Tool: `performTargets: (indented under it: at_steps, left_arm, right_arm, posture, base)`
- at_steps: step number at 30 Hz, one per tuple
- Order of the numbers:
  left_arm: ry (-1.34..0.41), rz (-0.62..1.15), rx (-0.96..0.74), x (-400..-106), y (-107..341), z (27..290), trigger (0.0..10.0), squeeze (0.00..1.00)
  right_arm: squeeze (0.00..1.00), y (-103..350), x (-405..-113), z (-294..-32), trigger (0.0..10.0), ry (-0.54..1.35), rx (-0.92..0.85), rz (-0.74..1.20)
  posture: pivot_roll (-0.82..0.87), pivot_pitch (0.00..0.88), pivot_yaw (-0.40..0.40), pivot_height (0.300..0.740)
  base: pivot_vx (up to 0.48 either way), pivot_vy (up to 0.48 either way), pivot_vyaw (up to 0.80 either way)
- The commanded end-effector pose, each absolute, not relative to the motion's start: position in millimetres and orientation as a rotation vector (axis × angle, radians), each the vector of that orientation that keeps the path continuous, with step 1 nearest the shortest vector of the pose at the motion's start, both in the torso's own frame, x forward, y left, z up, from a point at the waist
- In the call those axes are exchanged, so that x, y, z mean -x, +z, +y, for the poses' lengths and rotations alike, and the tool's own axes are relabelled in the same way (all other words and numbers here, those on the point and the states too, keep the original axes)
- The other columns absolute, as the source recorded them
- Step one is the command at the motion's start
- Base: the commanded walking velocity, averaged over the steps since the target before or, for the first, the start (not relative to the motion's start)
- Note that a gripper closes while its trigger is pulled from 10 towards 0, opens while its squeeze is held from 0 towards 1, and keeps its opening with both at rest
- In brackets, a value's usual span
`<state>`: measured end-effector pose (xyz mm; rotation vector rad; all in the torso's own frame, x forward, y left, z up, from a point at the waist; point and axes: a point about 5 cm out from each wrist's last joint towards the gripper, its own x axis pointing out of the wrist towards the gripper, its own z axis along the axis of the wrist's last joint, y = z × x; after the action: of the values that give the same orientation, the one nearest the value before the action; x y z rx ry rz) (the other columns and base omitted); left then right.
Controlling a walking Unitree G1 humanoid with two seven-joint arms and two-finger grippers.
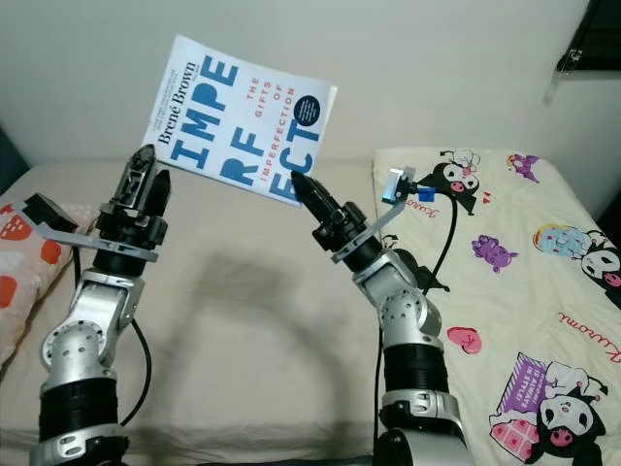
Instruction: Clean up the room
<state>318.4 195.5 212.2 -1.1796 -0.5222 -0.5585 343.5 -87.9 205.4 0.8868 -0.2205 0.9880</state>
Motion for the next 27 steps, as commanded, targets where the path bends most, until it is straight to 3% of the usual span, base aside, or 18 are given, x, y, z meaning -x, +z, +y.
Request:
performTargets:
  at_steps: [1,15,16,27]
  left_arm:
    - [-0.581,-0.529,1.159,-318,215,192,10.0,0.0]
    - [-0.616,-0.488,1.057,-319,213,176,10.0,0.0]
    - [-0.624,-0.483,1.034,-319,212,174,0.0,0.0]
    - [-0.569,-0.486,1.012,-322,211,178,0.0,0.0]
  right_arm:
    - [0.0,208,-341,-83,0.0,1.016,-0.873,-0.225]
    - [0.0,199,-334,-70,0.0,1.056,-0.851,-0.165]
    - [0.0,197,-333,-68,0.0,1.056,-0.844,-0.154]
    - [0.0,195,-334,-67,0.0,1.045,-0.839,-0.15]
  posture:
    - [-0.04,0.072,-0.004,0.74]
    - [-0.05,0.071,-0.007,0.74]
    - [-0.05,0.071,-0.005,0.74]
    - [-0.05,0.073,-0.004,0.74]
  base:
    - [0.0,0.0,0.0]
    - [0.0,0.0,0.0]
    - [0.0,0.0,0.0]
    - [0.0,0.0,0.0]
